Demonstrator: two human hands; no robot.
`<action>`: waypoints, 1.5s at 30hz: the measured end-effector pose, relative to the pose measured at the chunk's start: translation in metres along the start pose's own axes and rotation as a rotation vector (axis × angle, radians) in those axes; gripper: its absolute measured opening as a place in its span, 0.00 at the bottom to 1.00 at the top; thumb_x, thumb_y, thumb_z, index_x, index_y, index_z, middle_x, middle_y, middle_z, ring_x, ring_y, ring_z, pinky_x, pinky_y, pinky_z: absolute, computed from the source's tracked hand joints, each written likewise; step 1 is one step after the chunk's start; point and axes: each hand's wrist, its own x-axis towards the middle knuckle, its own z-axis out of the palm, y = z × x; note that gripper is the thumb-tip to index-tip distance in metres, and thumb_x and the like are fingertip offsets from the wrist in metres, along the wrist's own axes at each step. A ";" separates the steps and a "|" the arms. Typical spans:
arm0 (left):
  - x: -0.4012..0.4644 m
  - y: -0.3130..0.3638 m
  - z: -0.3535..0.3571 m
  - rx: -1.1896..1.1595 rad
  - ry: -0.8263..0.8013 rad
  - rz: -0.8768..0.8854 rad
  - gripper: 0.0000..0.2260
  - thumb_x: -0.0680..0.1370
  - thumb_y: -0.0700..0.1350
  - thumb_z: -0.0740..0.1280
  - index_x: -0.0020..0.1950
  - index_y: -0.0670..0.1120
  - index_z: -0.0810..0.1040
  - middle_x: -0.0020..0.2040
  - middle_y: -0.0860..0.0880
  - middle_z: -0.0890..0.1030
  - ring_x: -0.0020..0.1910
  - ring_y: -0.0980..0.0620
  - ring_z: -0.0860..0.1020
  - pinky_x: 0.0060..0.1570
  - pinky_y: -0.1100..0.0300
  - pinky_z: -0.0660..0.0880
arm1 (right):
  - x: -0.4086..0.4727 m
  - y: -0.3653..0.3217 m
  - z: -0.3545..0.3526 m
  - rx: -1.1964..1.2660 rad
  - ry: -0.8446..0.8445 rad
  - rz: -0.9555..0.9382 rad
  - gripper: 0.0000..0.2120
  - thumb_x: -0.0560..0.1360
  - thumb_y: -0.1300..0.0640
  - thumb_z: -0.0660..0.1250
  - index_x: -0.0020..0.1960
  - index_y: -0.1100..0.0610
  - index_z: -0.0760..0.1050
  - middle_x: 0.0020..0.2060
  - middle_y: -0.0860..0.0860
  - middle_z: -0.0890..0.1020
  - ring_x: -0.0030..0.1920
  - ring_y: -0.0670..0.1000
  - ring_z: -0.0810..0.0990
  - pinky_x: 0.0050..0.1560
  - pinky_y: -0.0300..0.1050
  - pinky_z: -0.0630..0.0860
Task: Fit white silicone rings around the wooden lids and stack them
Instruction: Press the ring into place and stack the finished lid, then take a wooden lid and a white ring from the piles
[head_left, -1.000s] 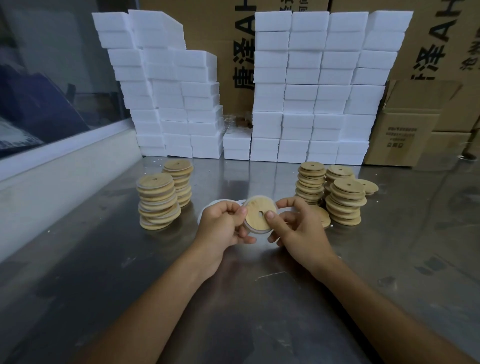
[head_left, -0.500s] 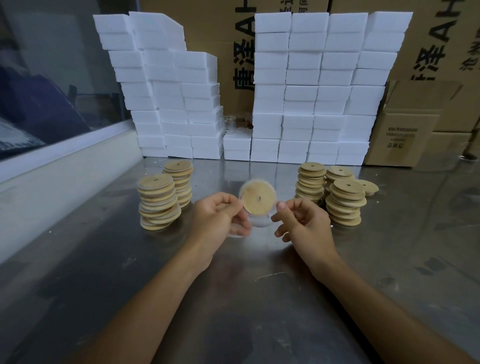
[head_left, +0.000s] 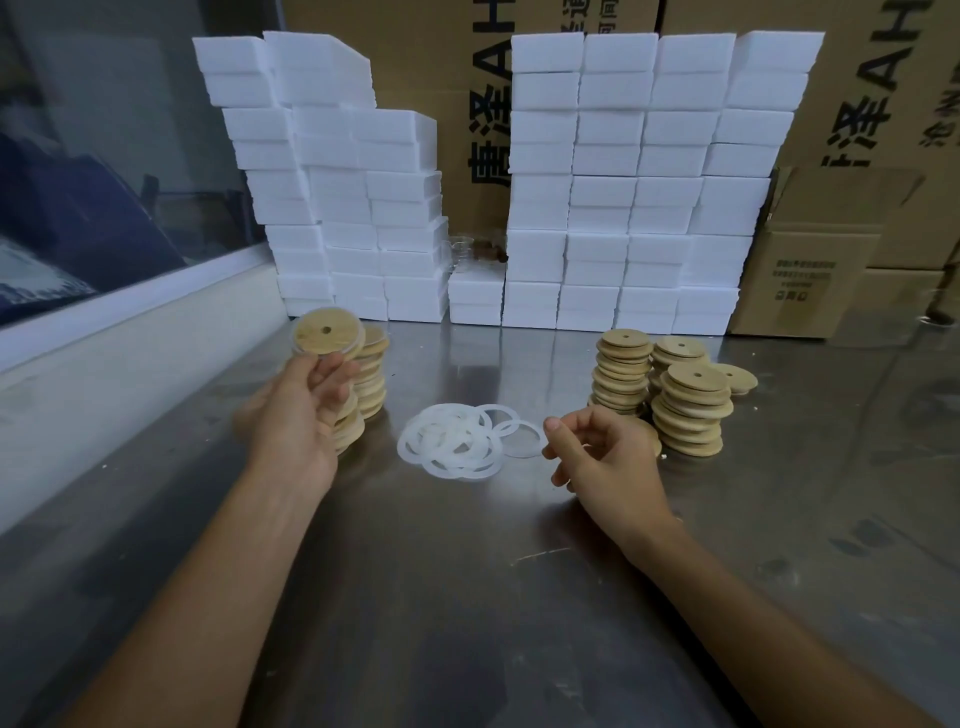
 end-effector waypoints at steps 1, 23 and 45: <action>0.000 0.000 0.000 0.000 0.012 0.004 0.03 0.78 0.38 0.68 0.45 0.39 0.77 0.40 0.45 0.82 0.32 0.54 0.83 0.28 0.68 0.75 | 0.000 0.000 0.000 -0.002 0.002 -0.001 0.07 0.77 0.55 0.70 0.43 0.58 0.78 0.34 0.53 0.84 0.28 0.49 0.81 0.29 0.39 0.74; -0.035 -0.042 0.006 0.970 -0.339 0.564 0.08 0.74 0.42 0.70 0.35 0.44 0.76 0.29 0.52 0.79 0.29 0.53 0.77 0.29 0.60 0.74 | 0.005 0.007 -0.020 -0.864 0.066 0.065 0.22 0.76 0.47 0.66 0.68 0.49 0.68 0.64 0.49 0.74 0.57 0.57 0.77 0.47 0.49 0.71; -0.049 -0.066 0.003 1.383 -0.721 0.825 0.07 0.80 0.40 0.63 0.42 0.47 0.73 0.42 0.51 0.77 0.42 0.50 0.74 0.42 0.57 0.69 | 0.009 0.003 -0.022 -0.821 -0.086 0.203 0.36 0.67 0.33 0.72 0.68 0.51 0.72 0.63 0.51 0.73 0.59 0.54 0.76 0.56 0.50 0.75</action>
